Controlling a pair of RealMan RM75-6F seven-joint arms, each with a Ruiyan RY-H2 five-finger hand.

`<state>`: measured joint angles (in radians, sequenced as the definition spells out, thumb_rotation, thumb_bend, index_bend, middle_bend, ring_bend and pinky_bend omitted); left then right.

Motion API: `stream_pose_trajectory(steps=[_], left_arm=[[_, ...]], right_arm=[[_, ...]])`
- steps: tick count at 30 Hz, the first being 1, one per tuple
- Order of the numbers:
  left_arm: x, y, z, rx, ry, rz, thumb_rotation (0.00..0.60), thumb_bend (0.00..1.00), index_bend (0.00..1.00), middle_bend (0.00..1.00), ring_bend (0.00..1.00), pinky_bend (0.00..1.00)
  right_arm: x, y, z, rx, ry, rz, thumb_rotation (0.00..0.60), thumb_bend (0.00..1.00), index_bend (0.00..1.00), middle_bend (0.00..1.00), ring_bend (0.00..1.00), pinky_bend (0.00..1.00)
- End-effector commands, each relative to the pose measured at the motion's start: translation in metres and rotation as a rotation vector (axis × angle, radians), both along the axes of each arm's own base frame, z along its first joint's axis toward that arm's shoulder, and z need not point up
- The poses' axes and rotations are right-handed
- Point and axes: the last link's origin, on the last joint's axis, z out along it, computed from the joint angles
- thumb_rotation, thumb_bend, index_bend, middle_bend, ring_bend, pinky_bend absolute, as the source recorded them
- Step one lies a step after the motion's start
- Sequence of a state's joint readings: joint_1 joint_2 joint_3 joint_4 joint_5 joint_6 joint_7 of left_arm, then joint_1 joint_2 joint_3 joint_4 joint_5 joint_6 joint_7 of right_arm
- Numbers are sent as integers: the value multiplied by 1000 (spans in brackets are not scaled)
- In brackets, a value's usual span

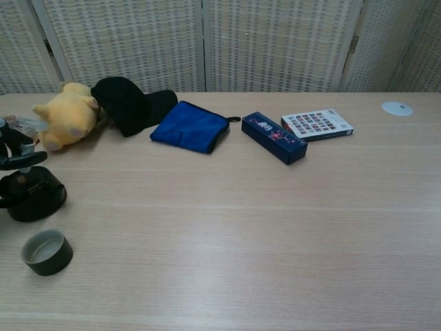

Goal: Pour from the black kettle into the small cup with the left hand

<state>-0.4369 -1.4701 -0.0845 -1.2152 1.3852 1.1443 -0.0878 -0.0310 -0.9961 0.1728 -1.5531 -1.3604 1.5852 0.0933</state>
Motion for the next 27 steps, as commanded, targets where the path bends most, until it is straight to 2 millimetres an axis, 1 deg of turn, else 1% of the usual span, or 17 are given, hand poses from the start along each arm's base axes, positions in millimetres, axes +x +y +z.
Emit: stream_pose_trajectory(steps=[1, 2, 5, 8, 12, 13, 14, 15, 17, 18, 19, 25, 27], left_arm=[[4, -2, 7, 23, -22, -7, 141, 223, 531, 412, 314, 260], [5, -4, 11, 33, -30, -9, 140, 223, 527, 410, 312, 240], [9, -9, 21, 66, -48, -14, 149, 223, 517, 409, 312, 228], [10, -16, 32, 101, -55, -2, 190, 223, 499, 410, 313, 228], [10, -28, 46, 139, -39, 22, 223, 223, 458, 407, 313, 228], [10, -31, 48, 147, -37, 27, 264, 223, 444, 404, 313, 228], [10, -36, 53, 165, -27, 31, 289, 223, 438, 401, 312, 228], [10, -41, 57, 177, -17, 34, 341, 223, 430, 398, 312, 228], [11, -52, 62, 190, 3, 40, 529, 223, 412, 391, 312, 228], [12, -56, 64, 193, 10, 41, 573, 223, 408, 389, 312, 228], [14, -62, 67, 198, 15, 44, 596, 223, 404, 389, 312, 228], [19, -83, 76, 227, 27, 45, 600, 223, 390, 376, 310, 227], [20, -89, 78, 238, 32, 37, 600, 223, 390, 376, 310, 228]], right_arm=[[0, 0, 0, 0, 1, 1, 600, 131, 215, 244, 120, 0], [0, 0, 0, 1, 2, 2, 600, 130, 215, 244, 120, 0], [1, 0, -1, 21, 1, 4, 600, 131, 215, 244, 120, 0], [0, 0, -3, 47, 0, 6, 600, 130, 215, 244, 120, 0], [-1, -2, -7, 83, -23, 17, 600, 132, 215, 244, 120, 1], [-2, -2, -8, 92, -33, 20, 600, 132, 215, 244, 120, 1], [-2, -2, -10, 110, -51, 25, 600, 133, 215, 244, 120, 2], [-1, -3, -12, 123, -59, 34, 600, 133, 215, 244, 120, 2], [0, -4, -15, 142, -62, 51, 600, 134, 215, 244, 120, 2], [1, -4, -16, 149, -62, 60, 600, 135, 215, 244, 120, 2], [1, -5, -19, 162, -66, 69, 600, 136, 216, 244, 120, 2], [6, -6, -33, 214, -88, 101, 600, 139, 222, 244, 120, 2], [8, -5, -37, 224, -91, 111, 600, 140, 241, 255, 120, 2]])
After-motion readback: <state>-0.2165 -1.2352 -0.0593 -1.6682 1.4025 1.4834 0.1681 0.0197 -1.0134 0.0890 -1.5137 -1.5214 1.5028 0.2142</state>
